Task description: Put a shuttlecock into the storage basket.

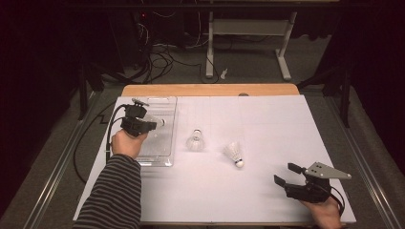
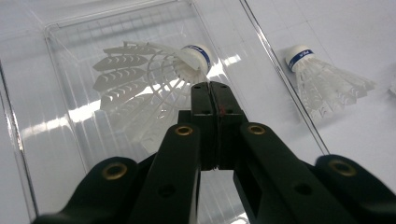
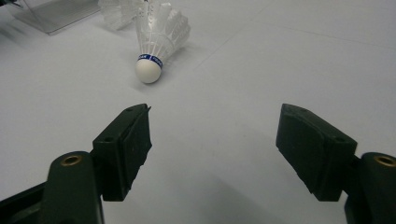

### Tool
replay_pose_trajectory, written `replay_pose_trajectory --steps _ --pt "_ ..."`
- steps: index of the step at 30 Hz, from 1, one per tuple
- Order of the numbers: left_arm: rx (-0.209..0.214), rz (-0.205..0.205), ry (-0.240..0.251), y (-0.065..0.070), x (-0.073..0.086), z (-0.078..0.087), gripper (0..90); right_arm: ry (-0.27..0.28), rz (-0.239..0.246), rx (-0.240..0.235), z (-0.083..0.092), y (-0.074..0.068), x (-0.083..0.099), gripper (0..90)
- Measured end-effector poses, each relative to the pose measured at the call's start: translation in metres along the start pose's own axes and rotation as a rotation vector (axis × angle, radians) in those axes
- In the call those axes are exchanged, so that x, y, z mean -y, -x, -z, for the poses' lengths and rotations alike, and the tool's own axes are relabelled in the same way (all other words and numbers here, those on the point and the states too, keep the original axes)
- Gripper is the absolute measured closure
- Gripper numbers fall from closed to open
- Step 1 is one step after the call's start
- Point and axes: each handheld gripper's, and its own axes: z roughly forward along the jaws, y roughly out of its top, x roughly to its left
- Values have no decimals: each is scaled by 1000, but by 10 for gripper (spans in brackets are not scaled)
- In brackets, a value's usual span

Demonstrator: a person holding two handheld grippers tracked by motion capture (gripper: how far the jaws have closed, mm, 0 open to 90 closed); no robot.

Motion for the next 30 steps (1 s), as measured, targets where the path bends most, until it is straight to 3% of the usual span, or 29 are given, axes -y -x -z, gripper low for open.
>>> replay_pose_trajectory --steps 16,30 --pt "44 51 -6 -7 -5 -11 894 -1 1 -2 0 0 0 269" --pt "14 34 -13 -1 -14 -20 892 0 -1 -3 0 0 0 269"
